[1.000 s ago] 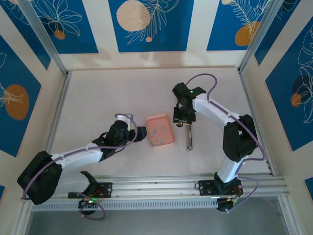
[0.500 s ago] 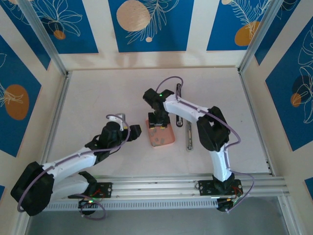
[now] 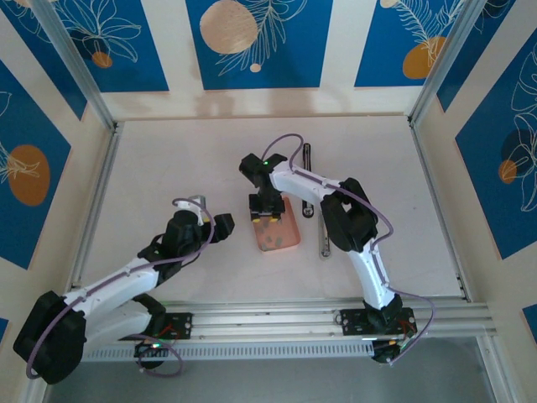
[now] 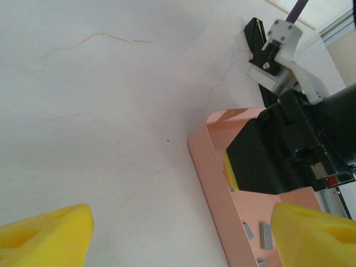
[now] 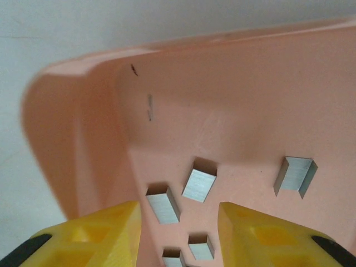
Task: Load the staples into the stapler
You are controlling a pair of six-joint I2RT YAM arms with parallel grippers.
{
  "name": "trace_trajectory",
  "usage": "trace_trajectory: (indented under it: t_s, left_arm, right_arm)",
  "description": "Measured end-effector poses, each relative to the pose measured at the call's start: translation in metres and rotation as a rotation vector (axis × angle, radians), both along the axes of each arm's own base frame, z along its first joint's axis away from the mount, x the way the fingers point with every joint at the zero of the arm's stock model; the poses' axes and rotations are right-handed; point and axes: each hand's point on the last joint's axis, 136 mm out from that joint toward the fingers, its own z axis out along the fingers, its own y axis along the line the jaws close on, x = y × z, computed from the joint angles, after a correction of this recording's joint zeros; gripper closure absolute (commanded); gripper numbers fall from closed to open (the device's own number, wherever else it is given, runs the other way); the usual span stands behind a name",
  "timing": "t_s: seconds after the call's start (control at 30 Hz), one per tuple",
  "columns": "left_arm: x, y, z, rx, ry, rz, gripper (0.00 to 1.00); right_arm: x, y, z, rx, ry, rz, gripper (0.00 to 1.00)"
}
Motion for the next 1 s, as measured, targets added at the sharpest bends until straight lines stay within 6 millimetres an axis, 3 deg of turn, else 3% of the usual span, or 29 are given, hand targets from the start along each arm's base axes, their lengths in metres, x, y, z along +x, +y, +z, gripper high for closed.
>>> trace_trajectory:
  t_s: [0.27, 0.8, 1.0]
  left_arm:
    - [0.001, 0.002, 0.0, 0.005, -0.001, 0.003, 0.17]
    - [0.001, 0.002, -0.001, 0.005, 0.0, 0.004, 0.17]
    - [0.002, 0.003, -0.005, 0.017, 0.011, 0.0, 0.17]
  right_arm:
    - [0.003, -0.006, -0.011, -0.017, 0.02, -0.023, 0.63]
    - [0.003, -0.005, -0.019, -0.01, 0.042, -0.031, 0.81]
    - [0.003, -0.005, -0.019, -0.006, 0.046, -0.037, 0.78]
